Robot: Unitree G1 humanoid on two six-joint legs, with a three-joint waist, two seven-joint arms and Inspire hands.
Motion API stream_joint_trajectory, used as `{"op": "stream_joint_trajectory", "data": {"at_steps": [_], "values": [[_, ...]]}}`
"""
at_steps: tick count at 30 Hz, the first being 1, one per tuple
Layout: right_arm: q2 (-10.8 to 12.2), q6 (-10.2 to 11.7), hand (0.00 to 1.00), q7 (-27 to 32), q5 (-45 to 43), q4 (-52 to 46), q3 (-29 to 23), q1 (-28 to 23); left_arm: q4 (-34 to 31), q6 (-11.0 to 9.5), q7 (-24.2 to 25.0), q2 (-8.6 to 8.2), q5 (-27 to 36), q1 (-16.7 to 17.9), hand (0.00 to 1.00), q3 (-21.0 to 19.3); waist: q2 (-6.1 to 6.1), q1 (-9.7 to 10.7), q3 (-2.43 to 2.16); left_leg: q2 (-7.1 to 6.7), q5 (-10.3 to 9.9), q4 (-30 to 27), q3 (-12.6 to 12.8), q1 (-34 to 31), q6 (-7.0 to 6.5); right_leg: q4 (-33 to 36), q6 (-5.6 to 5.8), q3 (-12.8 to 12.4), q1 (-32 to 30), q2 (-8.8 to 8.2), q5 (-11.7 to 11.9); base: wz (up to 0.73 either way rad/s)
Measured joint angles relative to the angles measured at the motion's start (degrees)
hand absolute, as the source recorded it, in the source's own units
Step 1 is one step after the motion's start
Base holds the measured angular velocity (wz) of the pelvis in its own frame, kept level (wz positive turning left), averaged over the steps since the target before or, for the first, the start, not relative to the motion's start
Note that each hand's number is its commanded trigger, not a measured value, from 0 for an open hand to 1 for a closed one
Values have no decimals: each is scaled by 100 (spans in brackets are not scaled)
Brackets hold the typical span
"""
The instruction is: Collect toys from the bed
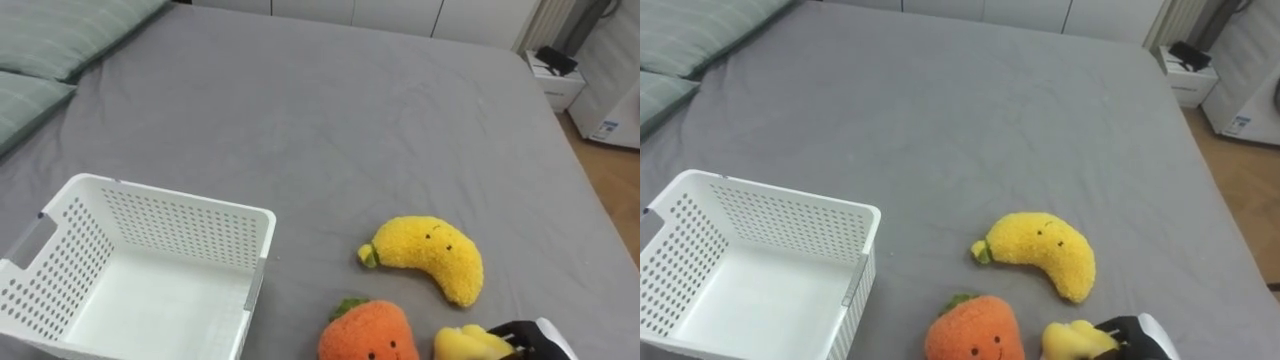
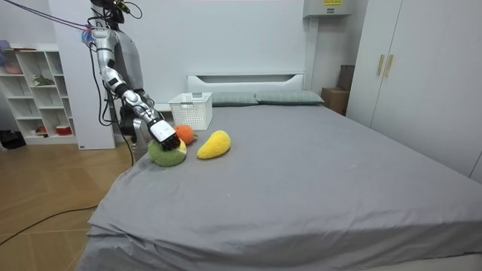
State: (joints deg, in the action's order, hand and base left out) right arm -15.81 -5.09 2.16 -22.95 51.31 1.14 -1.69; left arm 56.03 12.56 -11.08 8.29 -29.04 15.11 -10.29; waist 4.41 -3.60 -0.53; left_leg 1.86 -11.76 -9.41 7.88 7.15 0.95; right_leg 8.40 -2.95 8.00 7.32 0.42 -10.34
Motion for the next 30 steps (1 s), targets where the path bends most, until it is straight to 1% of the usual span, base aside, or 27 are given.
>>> {"op": "stream_joint_trajectory", "data": {"at_steps": [3, 10, 15, 19, 21, 23, 24, 26, 28, 30], "values": [[13, 9, 100, -40, 7, -1, 0, -2, 18, -2, 0, 0, 1, -4, 0, 0, 0, 6, 0, 0, 0, 3, -7, -20, 0, -46, 4, 1, 4, 6, 13, 0], [25, 4, 100, -233, 34, -11, 40, 1, 23, -7, 1, 4, 3, -44, 0, -2, 32, 0, 18, -10, 0, 1, -5, -50, 0, -71, 10, 2, -16, 1, 20, 0], [76, 2, 100, -231, 237, -9, 20, 21, 24, -10, 1, 5, 9, -53, 0, 3, 45, 0, 20, -10, 0, 1, 0, -53, 0, -71, 10, 2, -21, 1, 20, 0], [89, -20, 100, -234, 322, -106, 27, 25, 145, -28, 3, 22, 14, -53, 0, 78, 76, -3, 28, -11, 1, -6, 5, -45, 0, -62, 11, 0, -17, 1, 21, 0], [111, -135, 100, -251, 292, -292, 28, 18, 149, -27, 6, 25, 18, -56, 0, 98, 88, -2, 41, -11, 2, -8, 3, -52, -2, -56, 11, -3, -37, 1, 21, 0], [106, -278, 100, -391, 219, -793, 10, -94, 137, -24, 35, 31, 36, -65, 0, 126, 94, 27, 49, -10, 2, -7, 14, -57, -3, -54, 11, -20, -48, 2, 21, 0], [106, -313, 100, -443, 200, -1015, 6, -168, 130, -25, 41, 31, 34, -73, 0, 130, 97, 29, 52, -10, 2, -6, 14, -60, -3, -50, 11, -20, -51, 3, 21, 0], [110, -328, 100, -616, 55, -1873, 6, -400, 131, -31, 42, 24, 35, -108, 0, 124, 114, 26, 53, -10, 2, -6, 13, -58, -3, -27, 10, -31, -85, 2, 23, -2], [109, -320, 100, -630, 28, -2293, -2, -411, 132, -62, 41, 26, 35, -139, 0, 96, 102, 43, 73, -12, 2, -8, 13, -57, -4, -6, 10, -47, -97, -1, 24, -5], [103, -325, 100, -660, 31, -2630, -3, -411, 139, -123, 30, 47, 55, -157, 0, 90, 107, 47, 69, -14, 3, -7, 16, -55, -4, 26, 11, -53, -94, -8, 24, -2]]}}
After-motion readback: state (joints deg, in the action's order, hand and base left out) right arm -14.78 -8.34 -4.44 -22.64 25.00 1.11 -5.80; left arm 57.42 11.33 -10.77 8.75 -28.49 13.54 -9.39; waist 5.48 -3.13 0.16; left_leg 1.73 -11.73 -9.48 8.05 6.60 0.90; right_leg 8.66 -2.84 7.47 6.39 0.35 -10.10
